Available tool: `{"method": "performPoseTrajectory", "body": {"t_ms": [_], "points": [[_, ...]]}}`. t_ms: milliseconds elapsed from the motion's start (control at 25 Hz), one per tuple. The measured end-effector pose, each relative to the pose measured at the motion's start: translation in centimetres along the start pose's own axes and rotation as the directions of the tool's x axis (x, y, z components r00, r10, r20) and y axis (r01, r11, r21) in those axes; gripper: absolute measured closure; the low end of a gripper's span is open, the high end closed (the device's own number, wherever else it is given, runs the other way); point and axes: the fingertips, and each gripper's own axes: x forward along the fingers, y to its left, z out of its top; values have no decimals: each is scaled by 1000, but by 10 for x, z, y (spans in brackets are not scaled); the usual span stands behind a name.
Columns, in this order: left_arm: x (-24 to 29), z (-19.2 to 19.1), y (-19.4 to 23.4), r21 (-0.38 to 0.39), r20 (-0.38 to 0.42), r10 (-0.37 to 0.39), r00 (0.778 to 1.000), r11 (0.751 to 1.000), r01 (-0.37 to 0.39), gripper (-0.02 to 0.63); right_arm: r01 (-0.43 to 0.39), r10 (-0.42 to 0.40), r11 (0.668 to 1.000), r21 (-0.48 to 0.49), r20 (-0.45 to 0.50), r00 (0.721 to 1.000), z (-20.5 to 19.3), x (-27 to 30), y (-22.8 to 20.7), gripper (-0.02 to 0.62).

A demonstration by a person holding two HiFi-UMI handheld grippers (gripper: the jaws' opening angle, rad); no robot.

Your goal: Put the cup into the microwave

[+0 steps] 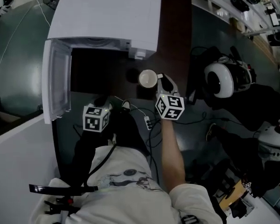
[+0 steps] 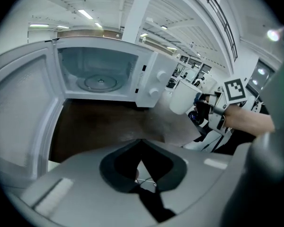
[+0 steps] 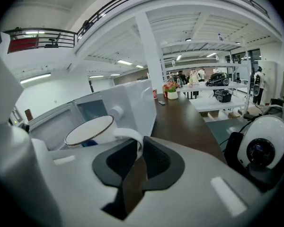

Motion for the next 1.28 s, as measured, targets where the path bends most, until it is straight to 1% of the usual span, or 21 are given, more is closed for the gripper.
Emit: {"method": "performPoseTrajectory", "body": {"t_ms": [200,400,720,960,1280], "points": [[-15,-2,20,-37,28,36,999,999,-35,606,-83,82,996,-35,-27,996,-7,3,58,554],[-26,-1,39,-83,67,66,996,995,-60,606,-167,163,983,-75,-58,985,-11,16,112,554],[-33,1,66,-133,98,93,991,988,-79,606,-272,266,957,-102,-73,961,0,56,176,554],[-31,5,83,-151,105,102,989,985,-85,606,-297,291,949,-107,-69,954,14,95,199,554],[-26,5,92,-164,92,87,992,984,-71,606,-254,253,963,-84,-29,967,35,160,213,554]]}}
